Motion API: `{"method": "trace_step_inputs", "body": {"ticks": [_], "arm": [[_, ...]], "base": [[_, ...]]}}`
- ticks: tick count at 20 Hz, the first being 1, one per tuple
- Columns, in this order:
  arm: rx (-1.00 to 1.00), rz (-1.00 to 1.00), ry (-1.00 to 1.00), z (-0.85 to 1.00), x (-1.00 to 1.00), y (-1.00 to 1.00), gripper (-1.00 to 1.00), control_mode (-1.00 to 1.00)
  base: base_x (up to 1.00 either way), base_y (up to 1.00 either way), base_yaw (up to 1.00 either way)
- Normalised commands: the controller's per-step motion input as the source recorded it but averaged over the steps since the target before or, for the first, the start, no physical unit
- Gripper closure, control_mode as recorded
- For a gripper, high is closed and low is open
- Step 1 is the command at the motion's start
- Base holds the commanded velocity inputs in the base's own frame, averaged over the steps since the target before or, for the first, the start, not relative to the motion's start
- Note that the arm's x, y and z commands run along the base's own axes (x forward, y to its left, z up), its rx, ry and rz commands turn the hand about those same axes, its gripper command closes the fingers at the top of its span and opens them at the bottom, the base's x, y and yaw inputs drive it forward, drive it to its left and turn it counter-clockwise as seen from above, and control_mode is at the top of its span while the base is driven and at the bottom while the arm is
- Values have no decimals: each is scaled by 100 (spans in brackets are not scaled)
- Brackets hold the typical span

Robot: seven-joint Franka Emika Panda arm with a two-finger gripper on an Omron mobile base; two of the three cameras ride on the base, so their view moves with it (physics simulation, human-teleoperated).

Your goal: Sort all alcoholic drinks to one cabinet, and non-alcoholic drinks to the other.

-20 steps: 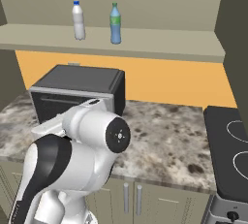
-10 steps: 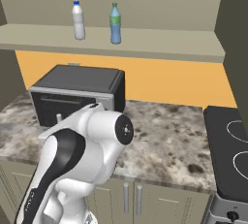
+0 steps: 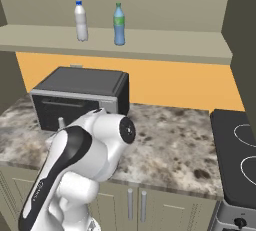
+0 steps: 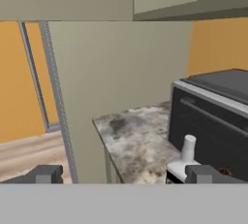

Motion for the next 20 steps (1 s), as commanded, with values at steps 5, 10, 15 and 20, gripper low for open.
{"method": "trace_step_inputs", "body": {"ticks": [5, 10, 15, 20], "arm": [[0, 3, 4, -45, 39, 12, -100, -100], [2, 5, 3, -44, 32, 10, -100, -100], [5, 7, 3, -35, 30, 4, -100, -100], [7, 9, 1, -24, 25, 0, -100, -100]], "base": [[0, 0, 0], [0, 0, 0], [0, 0, 0], [0, 0, 0]]}}
